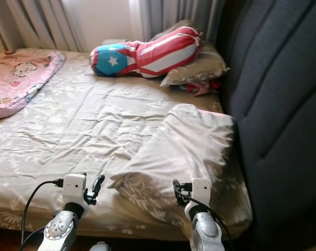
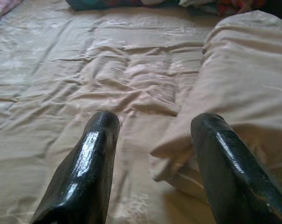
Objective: Clean up the room
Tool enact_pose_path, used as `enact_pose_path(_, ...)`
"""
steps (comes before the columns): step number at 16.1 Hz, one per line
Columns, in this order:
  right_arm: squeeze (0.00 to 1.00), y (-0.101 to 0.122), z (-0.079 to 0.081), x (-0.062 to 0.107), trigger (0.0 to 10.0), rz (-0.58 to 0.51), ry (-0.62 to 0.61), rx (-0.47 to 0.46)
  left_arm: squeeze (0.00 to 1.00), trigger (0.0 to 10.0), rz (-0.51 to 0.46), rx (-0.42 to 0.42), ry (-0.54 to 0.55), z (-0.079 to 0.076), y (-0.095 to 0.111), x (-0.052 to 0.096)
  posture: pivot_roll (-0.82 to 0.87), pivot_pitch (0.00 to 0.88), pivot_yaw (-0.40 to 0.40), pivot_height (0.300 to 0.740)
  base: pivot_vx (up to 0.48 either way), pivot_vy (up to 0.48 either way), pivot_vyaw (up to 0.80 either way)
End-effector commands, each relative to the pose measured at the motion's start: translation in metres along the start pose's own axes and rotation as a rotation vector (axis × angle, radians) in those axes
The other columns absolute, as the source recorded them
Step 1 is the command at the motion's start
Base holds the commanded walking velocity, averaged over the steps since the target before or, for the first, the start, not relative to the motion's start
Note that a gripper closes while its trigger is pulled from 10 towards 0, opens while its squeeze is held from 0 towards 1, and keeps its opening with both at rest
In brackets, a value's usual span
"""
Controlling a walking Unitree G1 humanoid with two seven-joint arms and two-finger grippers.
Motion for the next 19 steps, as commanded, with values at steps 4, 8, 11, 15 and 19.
enact_pose_path(4, 0.0, -0.001, -0.003, 0.001, 10.0, 0.005, -0.011, -0.003, 0.0, 10.0, -0.006, 0.009, 0.002, -0.001, 0.001, -0.001, 0.0, 0.0, -0.056, 0.661, 0.322, 0.0, 0.0)
enact_pose_path(8, 0.0, -0.001, -0.002, 0.001, 10.0, 0.006, -0.012, -0.002, 0.0, 10.0, -0.001, 0.006, 0.003, 0.0, 0.0, 0.0, 0.01, 0.0, -0.056, 0.661, 0.322, 0.0, 0.0)
enact_pose_path(11, 0.0, -0.001, -0.002, 0.001, 10.0, 0.006, -0.014, -0.002, 0.0, 10.0, -0.001, 0.007, 0.002, 0.0, 0.0, -0.001, 0.01, 0.0, -0.056, 0.661, 0.326, 0.0, 0.0)
enact_pose_path(15, 0.0, -0.002, -0.003, 0.001, 10.0, 0.011, -0.024, 0.004, 0.0, 10.0, 0.001, 0.008, 0.0, 0.0, 0.0, -0.002, 0.0, 0.0, -0.055, 0.661, 0.334, 0.0, 0.0)
enact_pose_path(19, 0.0, -0.008, -0.012, 0.003, 10.0, 0.062, -0.091, 0.001, 0.0, 10.0, -0.001, 0.004, -0.003, -0.001, 0.0, -0.002, 0.01, 0.0, -0.056, 0.661, 0.15, 0.0, 0.0)
Point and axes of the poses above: a point about 5 cm out from each wrist's last joint towards the gripper, its own x axis pointing back from the gripper into the wrist, its own y axis along the axis of the wrist's last joint, z = x × y, the point moved 1 cm from there along -x, pointing out of the wrist towards the gripper, and after that the axes turned 9 degrees about -x, right-handed, at the moved point
